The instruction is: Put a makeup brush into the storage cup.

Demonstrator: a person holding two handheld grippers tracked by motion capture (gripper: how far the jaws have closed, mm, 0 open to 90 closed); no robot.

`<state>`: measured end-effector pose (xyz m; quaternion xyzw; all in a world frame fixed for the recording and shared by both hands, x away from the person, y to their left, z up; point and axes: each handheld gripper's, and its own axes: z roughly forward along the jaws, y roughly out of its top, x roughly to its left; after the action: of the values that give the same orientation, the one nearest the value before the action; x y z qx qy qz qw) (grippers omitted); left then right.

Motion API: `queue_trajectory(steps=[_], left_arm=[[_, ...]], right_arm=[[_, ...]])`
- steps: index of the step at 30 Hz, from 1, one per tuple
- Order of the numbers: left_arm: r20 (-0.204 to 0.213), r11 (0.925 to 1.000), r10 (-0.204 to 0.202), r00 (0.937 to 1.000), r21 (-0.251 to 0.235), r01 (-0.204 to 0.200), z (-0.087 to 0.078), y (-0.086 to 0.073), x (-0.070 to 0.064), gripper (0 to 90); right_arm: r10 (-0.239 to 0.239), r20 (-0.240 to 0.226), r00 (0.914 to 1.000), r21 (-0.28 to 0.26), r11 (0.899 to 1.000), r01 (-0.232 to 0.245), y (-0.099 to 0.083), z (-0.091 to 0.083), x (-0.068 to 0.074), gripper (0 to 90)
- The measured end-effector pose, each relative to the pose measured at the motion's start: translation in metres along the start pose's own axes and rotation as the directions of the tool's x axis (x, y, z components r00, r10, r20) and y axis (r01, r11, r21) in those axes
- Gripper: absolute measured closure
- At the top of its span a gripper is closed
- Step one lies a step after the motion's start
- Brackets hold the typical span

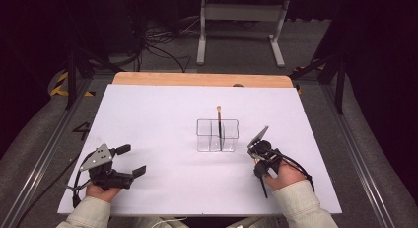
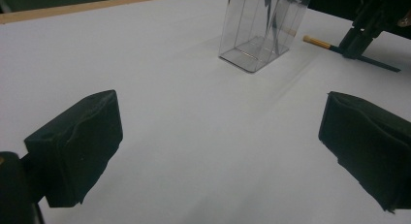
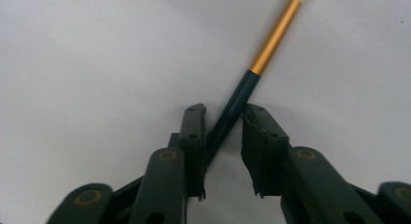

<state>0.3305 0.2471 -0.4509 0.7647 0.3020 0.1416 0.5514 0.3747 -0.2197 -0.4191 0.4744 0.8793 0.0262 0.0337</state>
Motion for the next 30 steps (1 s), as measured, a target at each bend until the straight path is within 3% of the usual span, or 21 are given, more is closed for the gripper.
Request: queue_trajectory(steps=[3, 19, 30], left_arm=[[-0.001, 1.0, -0.001, 1.0, 0.0, 0.001, 0.0, 0.0, 0.0, 2.5], [-0.003, 1.0, -0.004, 1.0, -0.003, 0.004, 0.0, 0.0, 0.0, 2.5], [-0.003, 1.0, -0.003, 1.0, -0.002, 0.003, 0.0, 0.0, 0.0, 2.5]], right_arm=[[-0.022, -0.008, 0.9997, 0.003, 1.0, 0.022, 0.0, 0.0, 0.002, 82.7], [-0.056, 0.002, 0.9984, 0.001, 0.998, 0.056, 0.0, -0.003, 0.003, 83.8], [-0.059, 0.009, 0.9982, -0.066, 0.996, 0.059, -0.008, -0.023, 0.001, 83.8]])
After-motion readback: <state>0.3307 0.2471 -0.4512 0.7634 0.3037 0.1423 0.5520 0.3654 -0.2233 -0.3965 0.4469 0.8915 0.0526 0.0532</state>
